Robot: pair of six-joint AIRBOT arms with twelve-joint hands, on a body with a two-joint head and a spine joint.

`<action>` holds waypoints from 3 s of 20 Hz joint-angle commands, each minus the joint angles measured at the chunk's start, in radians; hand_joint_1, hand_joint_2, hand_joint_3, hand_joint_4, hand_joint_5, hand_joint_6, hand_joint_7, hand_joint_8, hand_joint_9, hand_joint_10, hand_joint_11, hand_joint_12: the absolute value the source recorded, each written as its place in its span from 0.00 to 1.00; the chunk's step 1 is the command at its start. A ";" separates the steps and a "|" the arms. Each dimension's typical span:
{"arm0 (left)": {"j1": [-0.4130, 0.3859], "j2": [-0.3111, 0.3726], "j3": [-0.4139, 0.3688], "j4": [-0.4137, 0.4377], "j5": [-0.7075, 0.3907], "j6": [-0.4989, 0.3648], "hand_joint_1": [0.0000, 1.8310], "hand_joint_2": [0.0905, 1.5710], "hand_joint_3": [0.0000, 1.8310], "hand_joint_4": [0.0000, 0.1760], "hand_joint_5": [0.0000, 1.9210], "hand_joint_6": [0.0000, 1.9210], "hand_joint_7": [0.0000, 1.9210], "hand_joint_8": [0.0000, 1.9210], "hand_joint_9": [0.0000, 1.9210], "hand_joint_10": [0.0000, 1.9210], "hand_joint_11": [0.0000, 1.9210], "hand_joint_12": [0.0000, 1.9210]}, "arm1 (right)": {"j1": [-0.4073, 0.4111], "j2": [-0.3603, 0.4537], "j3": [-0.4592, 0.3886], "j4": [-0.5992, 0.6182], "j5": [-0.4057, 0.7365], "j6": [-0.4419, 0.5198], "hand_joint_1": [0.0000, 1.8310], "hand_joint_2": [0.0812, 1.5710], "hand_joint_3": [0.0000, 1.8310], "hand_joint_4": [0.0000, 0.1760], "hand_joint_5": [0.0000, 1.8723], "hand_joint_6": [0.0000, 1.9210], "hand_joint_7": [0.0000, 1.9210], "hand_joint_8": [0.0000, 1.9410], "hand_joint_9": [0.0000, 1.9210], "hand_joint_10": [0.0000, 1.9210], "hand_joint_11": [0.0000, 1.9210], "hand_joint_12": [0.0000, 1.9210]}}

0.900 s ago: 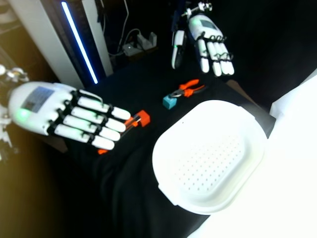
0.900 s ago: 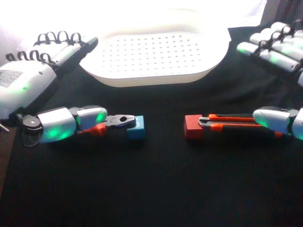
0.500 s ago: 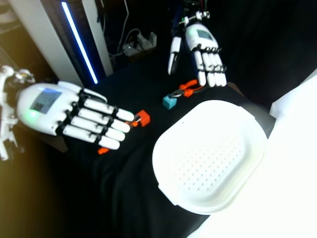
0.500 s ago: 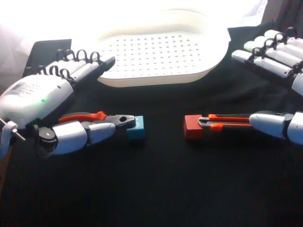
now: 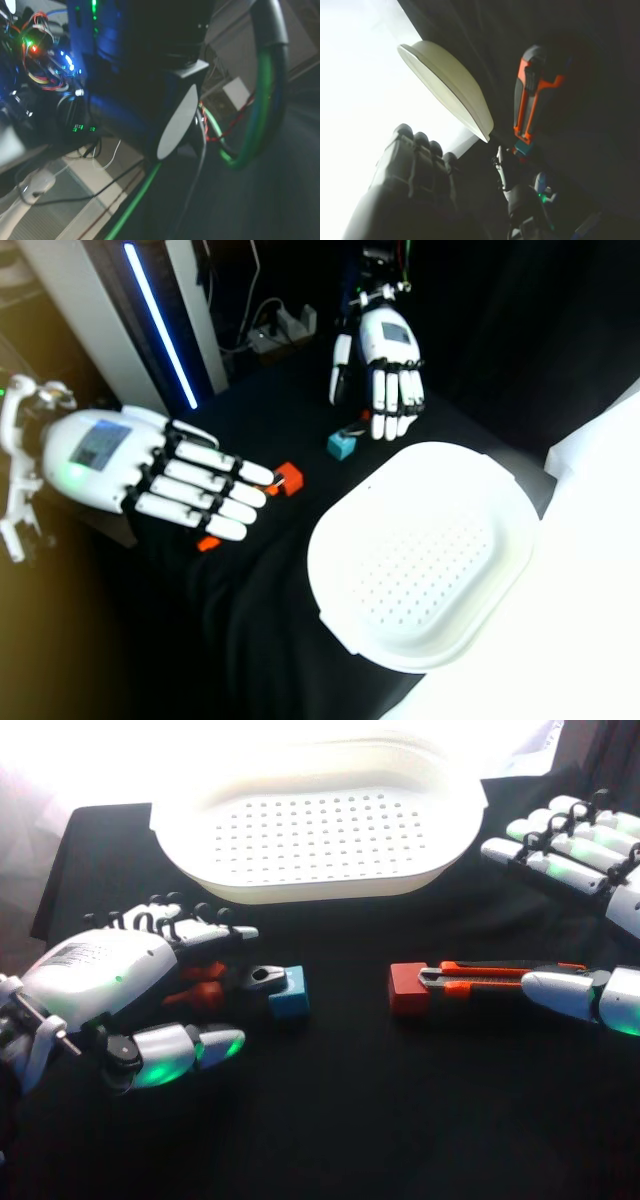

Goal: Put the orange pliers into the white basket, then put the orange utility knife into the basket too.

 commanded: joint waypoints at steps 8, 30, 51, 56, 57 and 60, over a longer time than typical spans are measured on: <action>-0.083 -0.089 0.086 -0.123 0.059 0.113 0.54 0.89 0.00 0.01 0.24 0.87 0.22 0.83 0.15 0.86 0.14 0.98 | 0.013 -0.003 0.002 -0.002 0.111 -0.003 0.11 0.81 0.00 0.27 0.00 0.00 0.00 0.00 0.00 0.00 0.00 0.00; -0.479 -0.079 0.220 0.076 0.128 0.004 0.81 0.76 0.00 0.00 0.51 1.00 0.61 1.00 0.66 1.00 0.72 1.00 | 0.010 -0.031 0.006 -0.002 0.079 -0.003 0.10 0.83 0.00 0.16 0.00 0.00 0.00 0.00 0.00 0.00 0.00 0.00; -0.562 -0.279 0.472 -0.092 0.388 0.070 0.04 0.69 0.00 0.81 0.00 0.00 0.00 0.00 0.00 0.00 0.00 0.00 | 0.011 -0.056 0.022 -0.024 0.055 -0.002 0.26 0.76 0.00 0.18 0.00 0.00 0.00 0.00 0.00 0.00 0.00 0.00; -0.387 -0.052 0.237 0.090 0.018 -0.165 0.00 0.73 0.01 0.96 0.00 0.00 0.00 0.00 0.00 0.00 0.00 0.00 | 0.049 -0.129 0.085 -0.007 -0.035 0.000 0.25 0.78 0.00 0.00 0.00 0.00 0.04 0.00 0.05 0.01 0.00 0.16; -0.331 -0.015 0.190 0.095 -0.062 -0.180 0.00 0.81 0.01 0.96 0.00 0.00 0.00 0.00 0.00 0.00 0.00 0.00 | 0.054 -0.144 0.099 0.002 -0.051 -0.001 0.30 0.78 0.00 0.00 0.05 0.01 0.10 0.01 0.11 0.03 0.00 0.43; -0.191 0.060 0.077 0.101 -0.250 -0.192 0.00 0.85 0.01 0.85 0.00 0.00 0.00 0.00 0.00 0.00 0.00 0.00 | 0.057 -0.179 0.130 0.030 -0.085 -0.001 0.30 0.79 0.00 0.00 0.07 0.01 0.13 0.01 0.13 0.04 0.00 0.50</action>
